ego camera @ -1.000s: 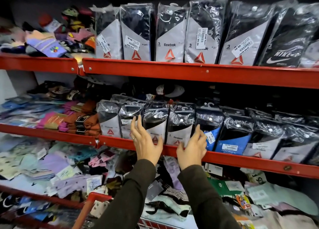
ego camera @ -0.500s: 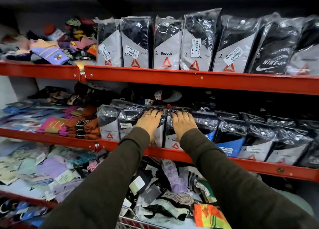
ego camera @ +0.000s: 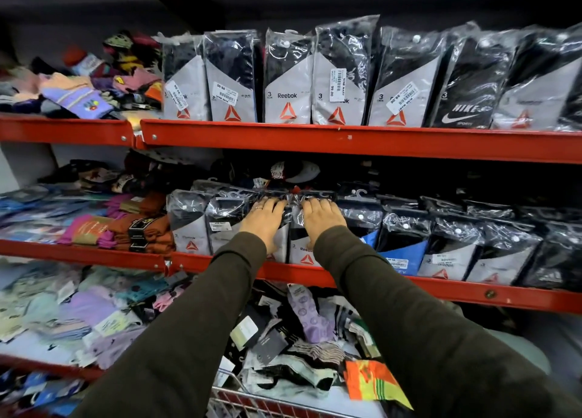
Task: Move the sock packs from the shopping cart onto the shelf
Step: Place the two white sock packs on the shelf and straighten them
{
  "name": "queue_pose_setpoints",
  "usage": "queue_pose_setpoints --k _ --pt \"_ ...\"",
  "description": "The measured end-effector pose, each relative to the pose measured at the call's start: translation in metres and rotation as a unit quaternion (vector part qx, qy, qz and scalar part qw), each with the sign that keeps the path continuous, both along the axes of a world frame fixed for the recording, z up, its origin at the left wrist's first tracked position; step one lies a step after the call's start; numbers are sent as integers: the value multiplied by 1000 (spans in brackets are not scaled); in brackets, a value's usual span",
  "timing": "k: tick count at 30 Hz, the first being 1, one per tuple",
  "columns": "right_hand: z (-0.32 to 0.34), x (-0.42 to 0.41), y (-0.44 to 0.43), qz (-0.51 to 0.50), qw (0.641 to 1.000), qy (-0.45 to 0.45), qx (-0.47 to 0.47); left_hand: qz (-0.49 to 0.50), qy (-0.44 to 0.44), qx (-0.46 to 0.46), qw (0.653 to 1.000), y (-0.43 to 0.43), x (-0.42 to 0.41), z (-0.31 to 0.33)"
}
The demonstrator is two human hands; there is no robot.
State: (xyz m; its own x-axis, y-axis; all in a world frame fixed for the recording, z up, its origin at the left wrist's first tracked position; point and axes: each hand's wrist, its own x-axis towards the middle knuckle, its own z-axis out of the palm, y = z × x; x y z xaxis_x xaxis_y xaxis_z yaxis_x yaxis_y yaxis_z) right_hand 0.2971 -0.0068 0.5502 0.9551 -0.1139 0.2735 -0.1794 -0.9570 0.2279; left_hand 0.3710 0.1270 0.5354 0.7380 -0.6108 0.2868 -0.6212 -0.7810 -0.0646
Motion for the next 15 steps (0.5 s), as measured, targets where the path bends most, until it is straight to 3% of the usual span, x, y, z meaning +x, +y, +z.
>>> queue_pose_setpoints --k 4,7,11,15 --pt "-4 -14 -14 26 999 -14 -40 27 12 23 999 0 -4 8" --pt "-8 -32 -35 24 998 -56 -28 30 -33 11 999 -3 -14 12" --pt "-2 -57 -73 -27 998 -51 15 -70 -171 -10 983 -26 -34 22" --pt "6 -76 -112 -76 994 -49 54 -127 -162 -2 979 -73 -54 28"
